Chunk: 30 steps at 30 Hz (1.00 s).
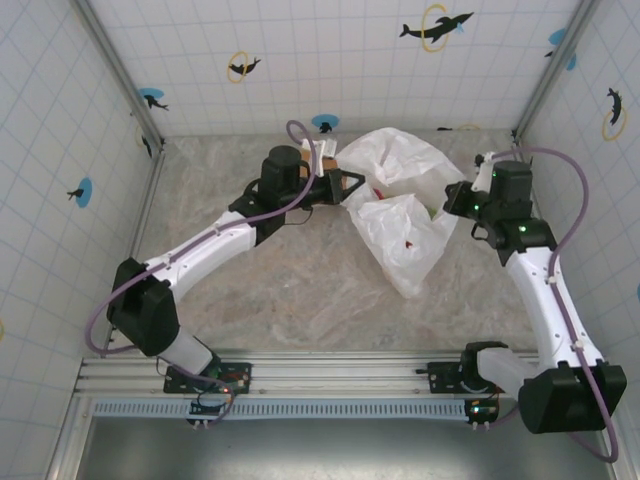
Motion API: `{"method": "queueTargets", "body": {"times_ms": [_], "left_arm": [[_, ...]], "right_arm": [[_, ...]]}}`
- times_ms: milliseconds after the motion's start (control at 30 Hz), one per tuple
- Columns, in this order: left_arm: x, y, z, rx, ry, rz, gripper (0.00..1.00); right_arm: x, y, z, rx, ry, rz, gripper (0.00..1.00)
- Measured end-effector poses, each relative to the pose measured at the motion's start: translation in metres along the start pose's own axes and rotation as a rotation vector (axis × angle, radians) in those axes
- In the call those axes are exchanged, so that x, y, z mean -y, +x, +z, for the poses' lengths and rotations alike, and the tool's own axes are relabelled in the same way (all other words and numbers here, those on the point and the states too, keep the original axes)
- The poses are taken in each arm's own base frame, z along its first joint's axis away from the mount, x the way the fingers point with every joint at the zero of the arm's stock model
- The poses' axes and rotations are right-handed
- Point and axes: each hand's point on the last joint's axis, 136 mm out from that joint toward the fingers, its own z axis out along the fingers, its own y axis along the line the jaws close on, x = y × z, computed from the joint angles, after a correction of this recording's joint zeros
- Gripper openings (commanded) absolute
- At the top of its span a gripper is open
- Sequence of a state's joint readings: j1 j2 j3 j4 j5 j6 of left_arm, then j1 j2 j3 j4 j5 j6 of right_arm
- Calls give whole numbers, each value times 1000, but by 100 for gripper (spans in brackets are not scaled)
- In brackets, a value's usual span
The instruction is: Place the fruits into the plastic bag
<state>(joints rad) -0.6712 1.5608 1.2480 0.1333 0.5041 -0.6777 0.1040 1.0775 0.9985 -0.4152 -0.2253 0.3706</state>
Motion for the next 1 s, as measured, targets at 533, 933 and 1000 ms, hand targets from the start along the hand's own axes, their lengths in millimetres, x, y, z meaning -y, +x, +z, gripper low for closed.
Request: {"method": "queueTargets", "body": {"times_ms": [533, 933, 1000], "left_arm": [[-41, -28, 27, -77, -200, 68, 0], [-53, -18, 28, -92, -195, 59, 0], [-63, -5, 28, -118, -212, 37, 1]], "right_arm": [[-19, 14, 7, -20, -58, 28, 4], [-17, 8, 15, -5, -59, 45, 4], [-11, 7, 18, -9, -45, 49, 5]]}}
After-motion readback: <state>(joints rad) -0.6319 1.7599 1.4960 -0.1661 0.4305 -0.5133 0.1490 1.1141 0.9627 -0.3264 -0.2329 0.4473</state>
